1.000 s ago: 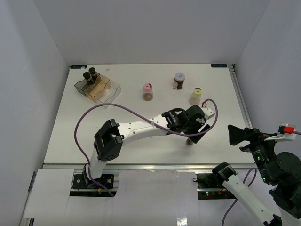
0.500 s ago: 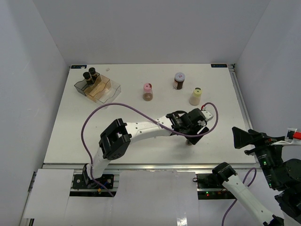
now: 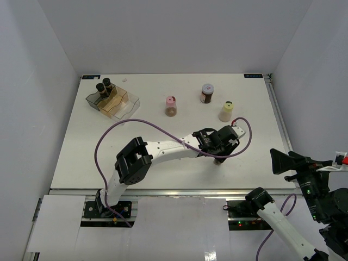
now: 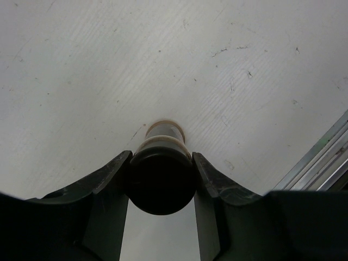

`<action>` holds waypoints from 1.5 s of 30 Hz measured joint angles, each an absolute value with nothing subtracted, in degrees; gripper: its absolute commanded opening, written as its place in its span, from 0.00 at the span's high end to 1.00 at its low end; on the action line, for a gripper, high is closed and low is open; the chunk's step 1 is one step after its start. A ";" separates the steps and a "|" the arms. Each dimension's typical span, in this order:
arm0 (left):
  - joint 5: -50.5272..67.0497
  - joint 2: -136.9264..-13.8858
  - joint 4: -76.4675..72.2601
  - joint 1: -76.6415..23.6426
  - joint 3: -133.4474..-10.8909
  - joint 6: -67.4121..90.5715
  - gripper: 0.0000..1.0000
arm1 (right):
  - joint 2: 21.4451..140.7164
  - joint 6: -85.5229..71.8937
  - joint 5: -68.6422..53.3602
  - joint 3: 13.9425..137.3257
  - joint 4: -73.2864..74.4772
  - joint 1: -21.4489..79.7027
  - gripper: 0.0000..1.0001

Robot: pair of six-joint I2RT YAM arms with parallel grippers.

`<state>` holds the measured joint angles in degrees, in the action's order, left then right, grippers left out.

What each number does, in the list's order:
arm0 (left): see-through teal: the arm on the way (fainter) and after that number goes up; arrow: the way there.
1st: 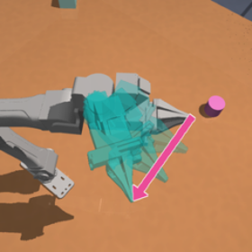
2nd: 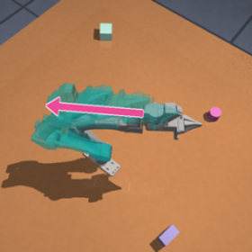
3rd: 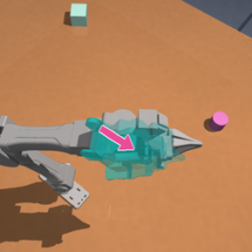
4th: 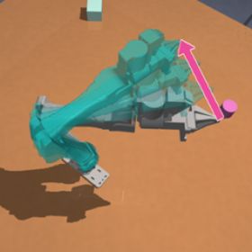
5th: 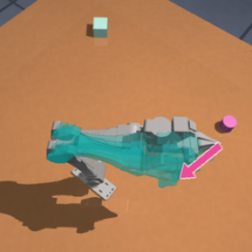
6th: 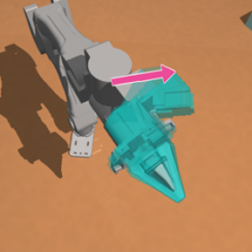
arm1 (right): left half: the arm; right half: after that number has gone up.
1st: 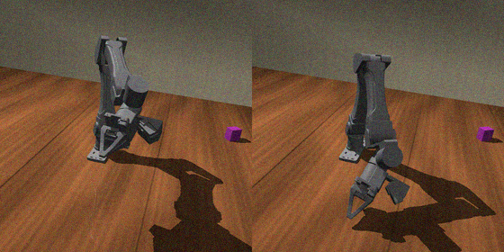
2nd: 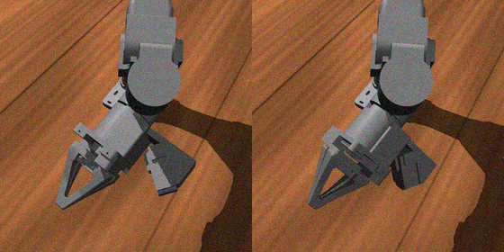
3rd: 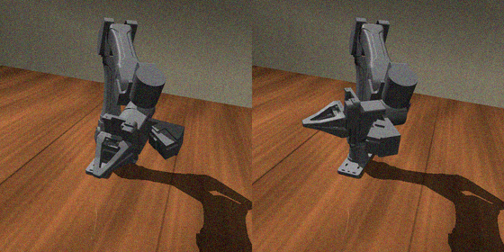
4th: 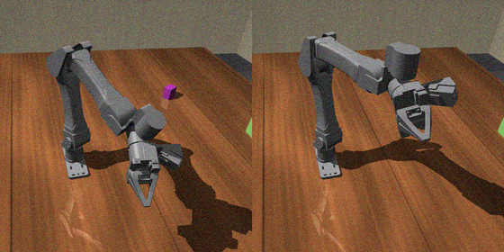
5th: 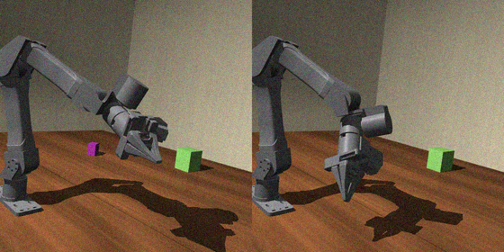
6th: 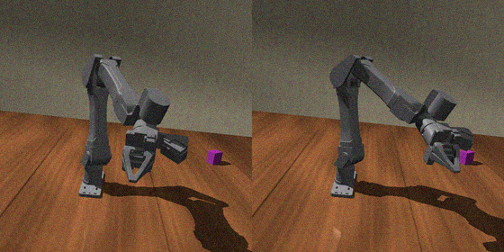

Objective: Organize the condiment bottles

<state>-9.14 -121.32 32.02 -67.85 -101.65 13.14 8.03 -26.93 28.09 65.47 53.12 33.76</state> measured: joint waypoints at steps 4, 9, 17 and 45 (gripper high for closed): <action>-13.43 -121.16 32.48 -67.68 -101.27 14.58 1.00 | 7.79 -27.03 28.00 65.45 53.14 33.76 0.08; -18.62 -119.49 36.74 -65.04 -101.01 17.45 1.00 | 7.59 -27.93 26.57 64.06 52.61 33.76 0.08; -24.74 -102.18 41.04 -38.24 -97.37 21.03 1.00 | 7.51 -29.39 19.41 56.11 50.76 33.76 0.09; -15.41 -110.67 35.50 10.34 -103.75 23.03 1.00 | 13.45 -21.96 13.02 48.06 38.35 33.76 0.10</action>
<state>-15.41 -110.67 35.50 10.34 -103.75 23.03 13.45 -21.96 13.02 48.06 38.35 33.76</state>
